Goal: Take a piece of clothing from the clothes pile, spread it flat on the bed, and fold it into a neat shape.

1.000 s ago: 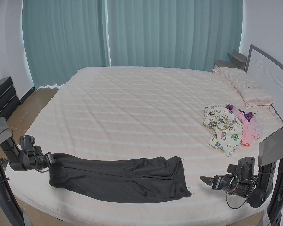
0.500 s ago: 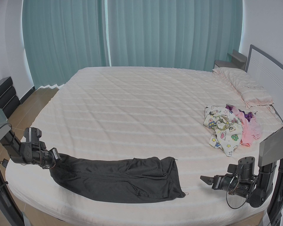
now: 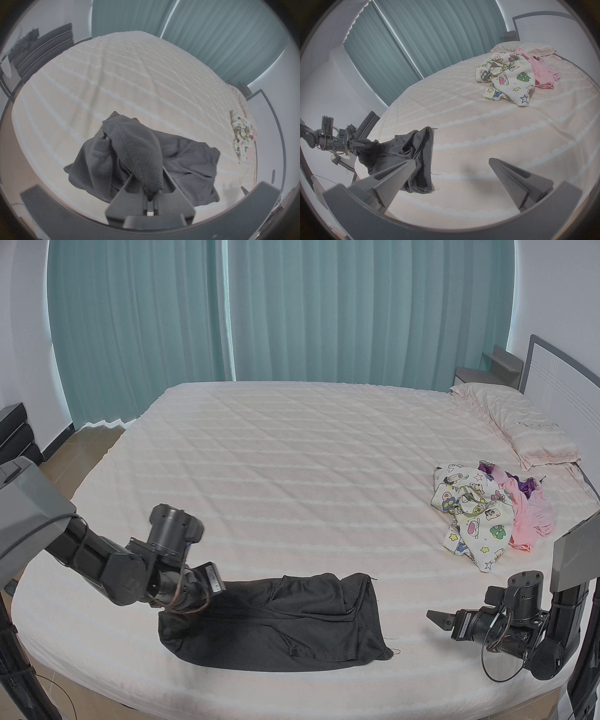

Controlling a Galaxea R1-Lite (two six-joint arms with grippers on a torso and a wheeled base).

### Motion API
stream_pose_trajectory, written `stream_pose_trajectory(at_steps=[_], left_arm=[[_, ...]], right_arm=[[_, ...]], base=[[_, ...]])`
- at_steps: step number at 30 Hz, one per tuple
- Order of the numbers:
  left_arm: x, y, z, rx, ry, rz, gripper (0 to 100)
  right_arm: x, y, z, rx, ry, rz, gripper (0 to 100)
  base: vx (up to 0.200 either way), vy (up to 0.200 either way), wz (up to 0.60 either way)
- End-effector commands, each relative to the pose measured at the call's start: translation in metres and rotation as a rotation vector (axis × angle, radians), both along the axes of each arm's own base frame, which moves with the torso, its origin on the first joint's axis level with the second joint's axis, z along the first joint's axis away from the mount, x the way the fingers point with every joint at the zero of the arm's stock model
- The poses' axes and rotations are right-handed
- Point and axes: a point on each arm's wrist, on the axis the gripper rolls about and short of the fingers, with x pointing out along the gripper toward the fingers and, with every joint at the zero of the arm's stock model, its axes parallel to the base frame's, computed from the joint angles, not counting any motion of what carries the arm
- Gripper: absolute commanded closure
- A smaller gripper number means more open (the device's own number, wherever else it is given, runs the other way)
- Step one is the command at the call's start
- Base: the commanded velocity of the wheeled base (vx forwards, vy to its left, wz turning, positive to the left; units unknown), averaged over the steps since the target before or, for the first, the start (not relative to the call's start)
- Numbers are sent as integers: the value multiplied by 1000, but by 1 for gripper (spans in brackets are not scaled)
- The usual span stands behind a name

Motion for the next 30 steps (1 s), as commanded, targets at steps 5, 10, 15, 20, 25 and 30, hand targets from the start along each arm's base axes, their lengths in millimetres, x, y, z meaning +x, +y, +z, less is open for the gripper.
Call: stream_pose_trajectory(at_steps=[5, 10, 15, 20, 25, 30], left_arm=[[-2, -69, 0, -40, 5, -70, 100], [-2, -73, -2, -43, 9, -77, 100], [-4, -77, -1, -64, 10, -65, 100], [-7, -81, 0, -65, 9, -80, 100], [-10, -85, 0, -65, 11, -93, 100], [-12, -88, 0, -60, 18, -103, 100]], right_arm=[[0, 0, 3, 6, -19, 1, 0], [0, 0, 2, 4, -14, 1, 0], [0, 0, 2, 5, -16, 1, 0], [0, 0, 2, 5, -16, 1, 0], [0, 0, 2, 5, -16, 1, 0], [0, 0, 2, 5, -16, 1, 0]], base=[[0, 0, 0], [0, 0, 0], [0, -120, 0], [0, -200, 0], [0, -200, 0], [0, -200, 0]])
